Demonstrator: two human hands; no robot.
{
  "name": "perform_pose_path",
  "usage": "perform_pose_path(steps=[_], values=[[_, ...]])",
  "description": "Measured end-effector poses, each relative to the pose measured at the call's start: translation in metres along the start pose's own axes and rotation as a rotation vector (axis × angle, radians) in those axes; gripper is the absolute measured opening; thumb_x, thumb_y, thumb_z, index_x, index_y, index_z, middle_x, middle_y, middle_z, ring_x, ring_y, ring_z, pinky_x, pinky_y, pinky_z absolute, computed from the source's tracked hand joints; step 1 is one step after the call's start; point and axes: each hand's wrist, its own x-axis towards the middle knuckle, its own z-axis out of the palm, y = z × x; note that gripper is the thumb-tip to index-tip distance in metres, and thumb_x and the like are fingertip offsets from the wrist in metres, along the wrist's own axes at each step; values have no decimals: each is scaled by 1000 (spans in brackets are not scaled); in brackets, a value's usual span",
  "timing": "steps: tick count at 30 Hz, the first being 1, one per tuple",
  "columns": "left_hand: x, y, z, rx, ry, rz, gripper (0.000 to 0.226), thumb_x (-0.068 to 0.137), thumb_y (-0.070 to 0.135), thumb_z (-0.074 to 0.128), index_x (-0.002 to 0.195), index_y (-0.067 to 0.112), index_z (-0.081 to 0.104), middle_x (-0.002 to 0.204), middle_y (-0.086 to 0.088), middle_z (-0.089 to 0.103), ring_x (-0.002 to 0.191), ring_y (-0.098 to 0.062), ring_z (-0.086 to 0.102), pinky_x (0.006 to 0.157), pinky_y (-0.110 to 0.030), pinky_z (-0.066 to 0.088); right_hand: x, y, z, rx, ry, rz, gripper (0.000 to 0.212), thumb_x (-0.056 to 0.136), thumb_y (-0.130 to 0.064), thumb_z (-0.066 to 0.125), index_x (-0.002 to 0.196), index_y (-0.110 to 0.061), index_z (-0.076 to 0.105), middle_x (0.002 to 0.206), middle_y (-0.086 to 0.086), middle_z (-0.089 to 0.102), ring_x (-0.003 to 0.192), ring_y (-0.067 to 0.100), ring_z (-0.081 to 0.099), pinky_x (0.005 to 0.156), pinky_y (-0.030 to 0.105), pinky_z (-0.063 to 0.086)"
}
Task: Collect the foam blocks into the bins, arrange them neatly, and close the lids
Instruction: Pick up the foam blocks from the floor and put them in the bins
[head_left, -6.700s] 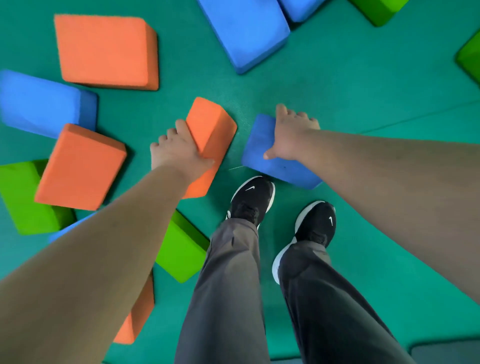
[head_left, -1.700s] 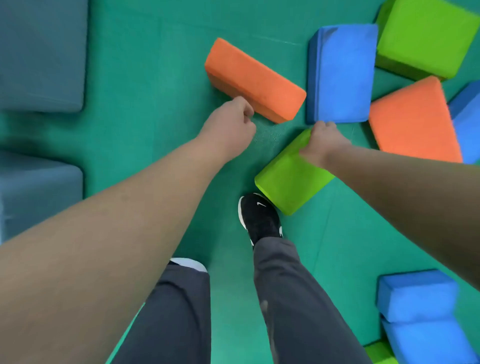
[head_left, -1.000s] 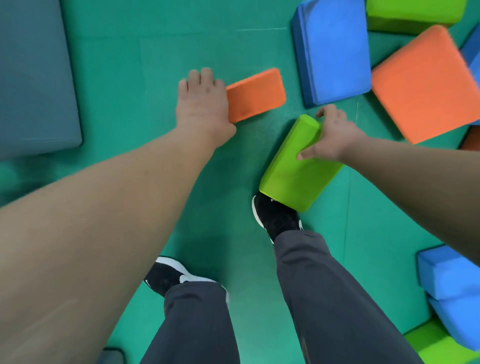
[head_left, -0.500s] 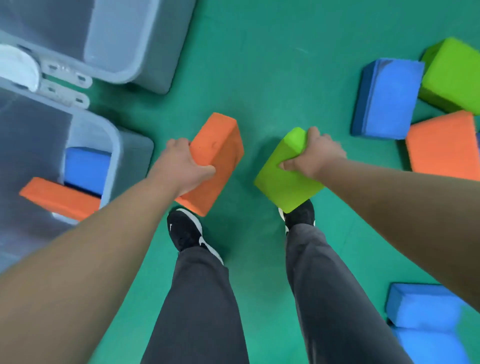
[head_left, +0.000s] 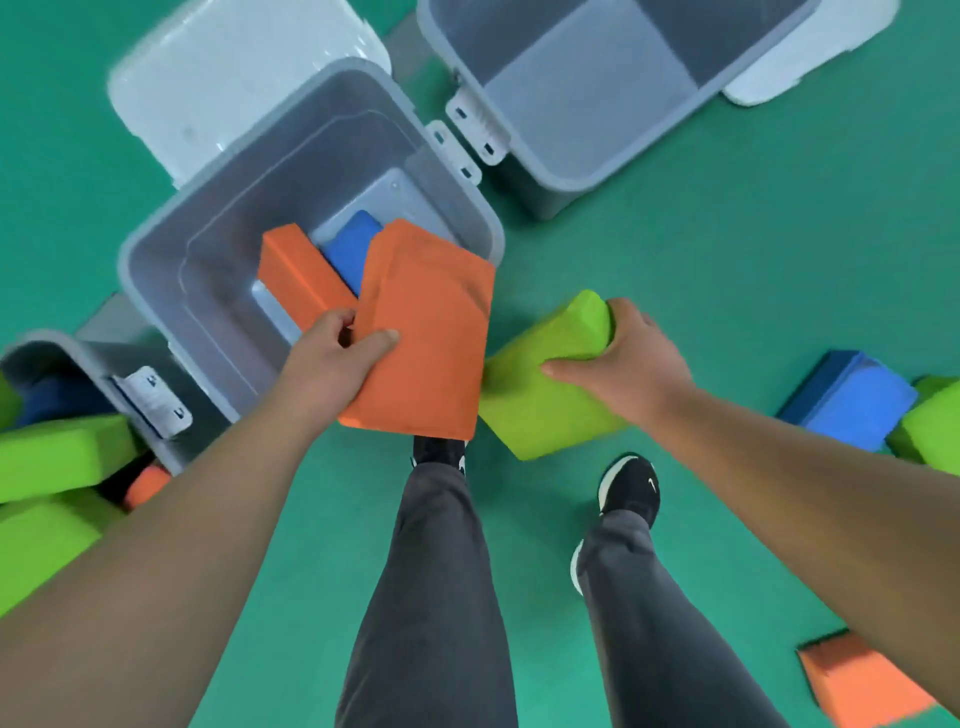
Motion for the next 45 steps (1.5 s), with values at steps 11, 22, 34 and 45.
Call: perform_pose_path(steps=[11,22,34,45], values=[[12,-64,-92,-463,303,-220,63,72,74,72,114,27,69,113,7,74,105,-21,71,100,-51,56,27,-160,-2,304,188,-187,77,70,-55,87,127,-24,48,120,-6,59,98,9,61,80,28,48],[67,-38,-65,-379,25,-258,36,98,29,64,132,18,59,122,-4,71,93,-16,74,92,-46,59,77,-158,58,-75,17,-173,37,83,-27,61,118,-18,61,116,8,54,90,32,58,68,30,45],[80,7,19,-73,-274,-197,12,101,29,54,104,25,65,107,3,76,92,-18,75,82,-38,57,97,-37,37,-186,-77,48,21,90,-24,52,97,-12,68,107,13,57,84,32,60,71,29,45],[64,147,158,329,-527,96,19,100,25,52,114,21,63,103,6,76,83,-11,74,82,-37,59,85,78,-13,-7,-83,246,24,94,-23,50,91,-6,66,88,15,68,84,34,64,68,32,54]])
